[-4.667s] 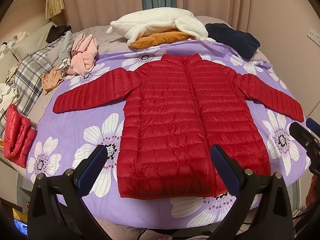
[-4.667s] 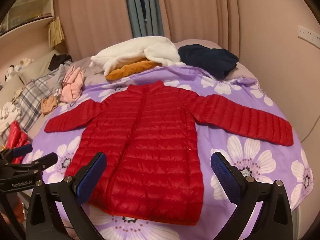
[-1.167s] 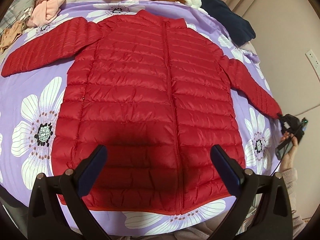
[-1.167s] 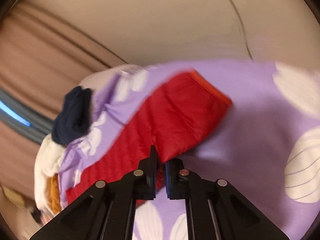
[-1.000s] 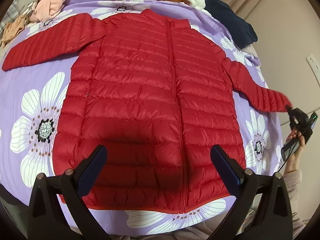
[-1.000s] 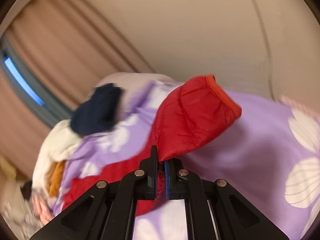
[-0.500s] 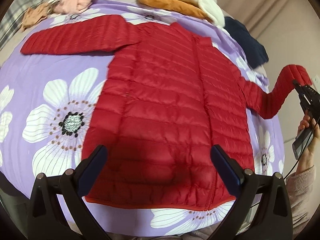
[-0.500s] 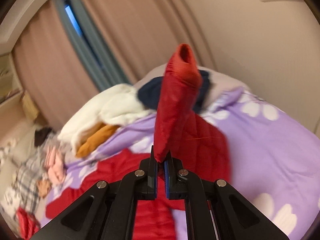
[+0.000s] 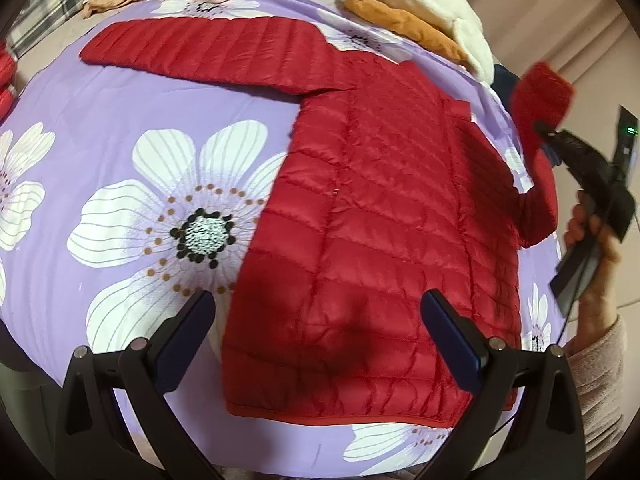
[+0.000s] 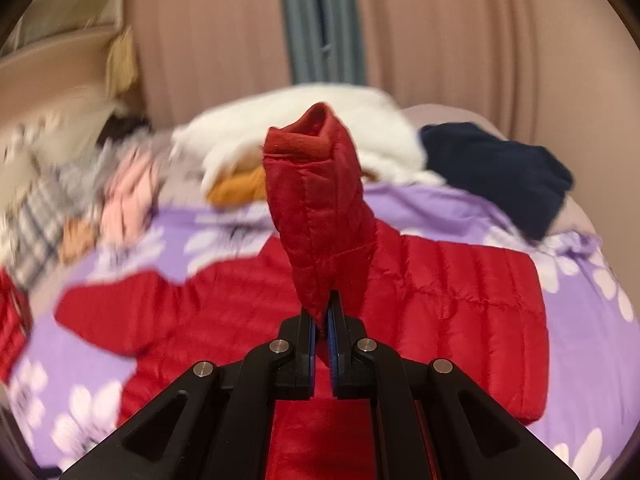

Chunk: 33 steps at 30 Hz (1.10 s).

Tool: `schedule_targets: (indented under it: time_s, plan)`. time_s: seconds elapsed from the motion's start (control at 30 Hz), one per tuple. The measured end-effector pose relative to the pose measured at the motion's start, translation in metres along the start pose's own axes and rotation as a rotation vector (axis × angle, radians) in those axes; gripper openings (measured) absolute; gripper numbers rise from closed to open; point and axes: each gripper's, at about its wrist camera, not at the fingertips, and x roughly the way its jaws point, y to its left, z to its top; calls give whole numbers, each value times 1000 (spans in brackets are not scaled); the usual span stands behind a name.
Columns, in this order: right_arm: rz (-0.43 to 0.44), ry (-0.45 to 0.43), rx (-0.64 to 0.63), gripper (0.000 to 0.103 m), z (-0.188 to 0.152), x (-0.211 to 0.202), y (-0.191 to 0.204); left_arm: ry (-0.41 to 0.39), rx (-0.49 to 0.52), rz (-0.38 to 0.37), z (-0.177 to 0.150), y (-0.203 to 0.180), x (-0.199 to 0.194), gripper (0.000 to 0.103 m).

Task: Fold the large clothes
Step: 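Lift the sleeve with the right tool, lay it across the jacket body, open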

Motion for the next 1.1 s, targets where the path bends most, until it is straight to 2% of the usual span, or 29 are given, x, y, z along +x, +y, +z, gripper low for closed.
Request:
schedule_targets:
  time_s: [0.27,0.4,0.5,0.57,0.6,0.63,0.73,0.87,1.0,1.1]
  plan:
    - [13,135,-141,7,-33,45,55,4,-29,13,1,18,1,103]
    - [-2,201,-197,7,-47,57,66,10,-46,19,2,25,2,103]
    - [20,276,-203,9,-59,69,71,12,-56,21,3,29,4,103]
    - [37,318,-194,26,-60,72,71,12,-60,22,4,31,4,103]
    - [48,321,-183,40,-59,69,69,13,-60,22,4,31,4,103]
    - [71,316,-167,48,-57,65,66,14,-59,22,4,32,5,103]
    - [146,266,-94,48,-46,46,52,17,-63,20,5,33,8,103]
    - [140,252,-81,48,-41,37,40,25,-75,11,6,36,12,103]
    - [112,303,-168,48,-55,56,52,28,-84,16,8,41,15,103]
    - [64,333,-183,47,-61,83,59,27,-93,28,10,47,16,103]
